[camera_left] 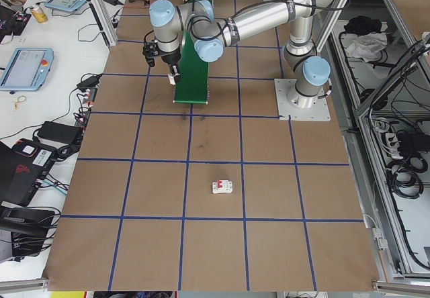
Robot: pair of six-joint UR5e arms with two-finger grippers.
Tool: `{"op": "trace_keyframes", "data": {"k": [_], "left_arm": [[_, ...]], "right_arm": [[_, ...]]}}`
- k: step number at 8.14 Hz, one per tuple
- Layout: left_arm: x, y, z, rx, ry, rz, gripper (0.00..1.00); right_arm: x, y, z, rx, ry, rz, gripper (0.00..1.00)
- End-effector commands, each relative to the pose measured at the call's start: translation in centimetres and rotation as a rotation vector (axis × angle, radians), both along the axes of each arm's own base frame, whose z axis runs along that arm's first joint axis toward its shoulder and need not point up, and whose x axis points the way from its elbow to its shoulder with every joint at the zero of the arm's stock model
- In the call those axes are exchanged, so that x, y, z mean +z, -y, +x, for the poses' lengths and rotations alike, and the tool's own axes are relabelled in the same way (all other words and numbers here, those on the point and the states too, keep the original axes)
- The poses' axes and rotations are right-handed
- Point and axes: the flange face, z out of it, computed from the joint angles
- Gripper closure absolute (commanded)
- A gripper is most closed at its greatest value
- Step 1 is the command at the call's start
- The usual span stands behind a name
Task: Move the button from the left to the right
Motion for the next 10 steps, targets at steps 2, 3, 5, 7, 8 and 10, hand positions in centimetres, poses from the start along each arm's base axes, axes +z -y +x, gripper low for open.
{"op": "trace_keyframes", "data": {"k": [2,3,5,7,8,10], "left_arm": [[-0.6,-1.0,-0.8,0.379,-0.039,0.053,1.00],[-1.8,-2.0,-1.5,0.483,-0.038,0.088,1.00],[-5.0,-3.5,-2.2,0.704,-0.023,0.111,1.00],[-6.2,-4.3,-2.9,0.822,-0.020,0.140,1.00],[-6.3,-4.5,-3.7,0.854,-0.083,0.154,1.00],[-8.0,-4.8,-5.4,0.944,-0.124,0.205,1.00]], "right_arm": [[0.0,0.0,0.0,0.000,0.000,0.001,0.00],[0.0,0.0,0.0,0.000,0.000,0.001,0.00],[0.0,0.0,0.0,0.000,0.000,0.001,0.00],[0.0,0.0,0.0,0.000,-0.003,0.001,0.00],[0.0,0.0,0.0,0.000,-0.005,0.001,0.00],[0.0,0.0,0.0,0.000,-0.005,0.001,0.00]]}}
